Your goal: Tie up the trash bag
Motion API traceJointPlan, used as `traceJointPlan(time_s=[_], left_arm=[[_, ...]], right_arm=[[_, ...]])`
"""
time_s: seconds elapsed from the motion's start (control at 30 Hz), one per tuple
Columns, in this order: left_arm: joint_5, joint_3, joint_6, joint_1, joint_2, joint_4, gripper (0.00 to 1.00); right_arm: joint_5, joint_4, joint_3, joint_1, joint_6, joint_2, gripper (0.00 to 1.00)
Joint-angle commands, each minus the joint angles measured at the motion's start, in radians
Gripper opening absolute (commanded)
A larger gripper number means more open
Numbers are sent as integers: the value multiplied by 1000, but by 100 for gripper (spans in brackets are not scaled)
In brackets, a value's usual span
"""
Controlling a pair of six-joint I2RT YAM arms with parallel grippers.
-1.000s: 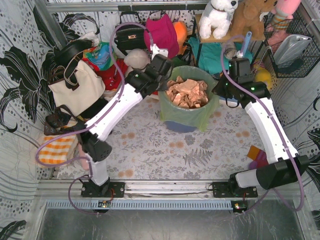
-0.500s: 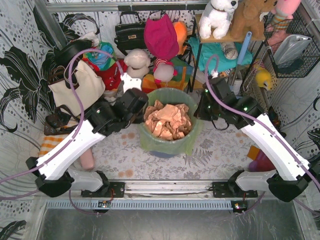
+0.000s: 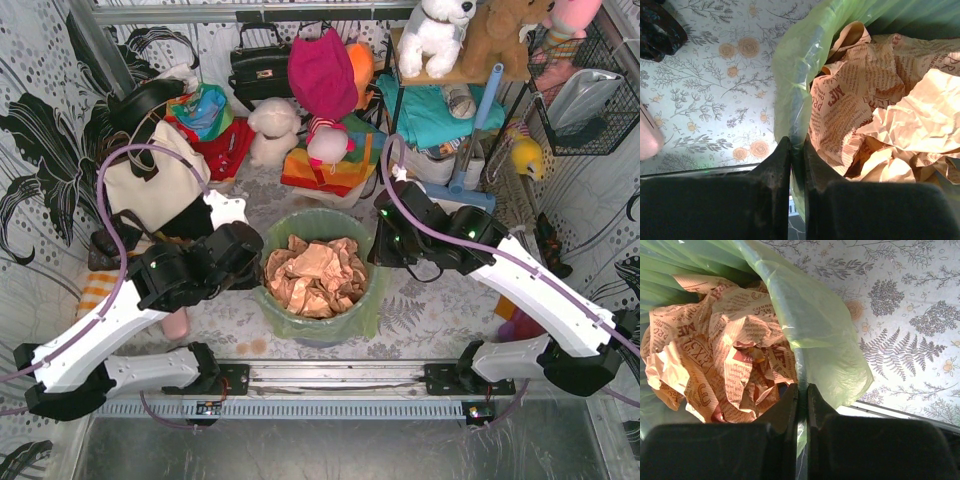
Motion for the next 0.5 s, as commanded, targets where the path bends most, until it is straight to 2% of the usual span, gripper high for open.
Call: traceJointPlan(time_s=[0.0, 0.07, 0.17, 0.33, 0.47], left_arm=[[159, -20, -34, -36, -10, 172, 0], [161, -24, -32, -36, -10, 177, 3], [159, -28, -22, -36, -10, 194, 18], [139, -7, -11, -36, -2, 204, 38], [111, 34, 4, -35, -1, 211, 52]], right_arm=[[-86, 223, -22, 26, 49, -7, 0], [-76, 226, -34, 26, 56, -14, 0], [-62, 233, -49, 26, 65, -28, 2], [-34, 231, -56, 25, 70, -53, 28], [-2, 207, -35, 27, 63, -73, 39]])
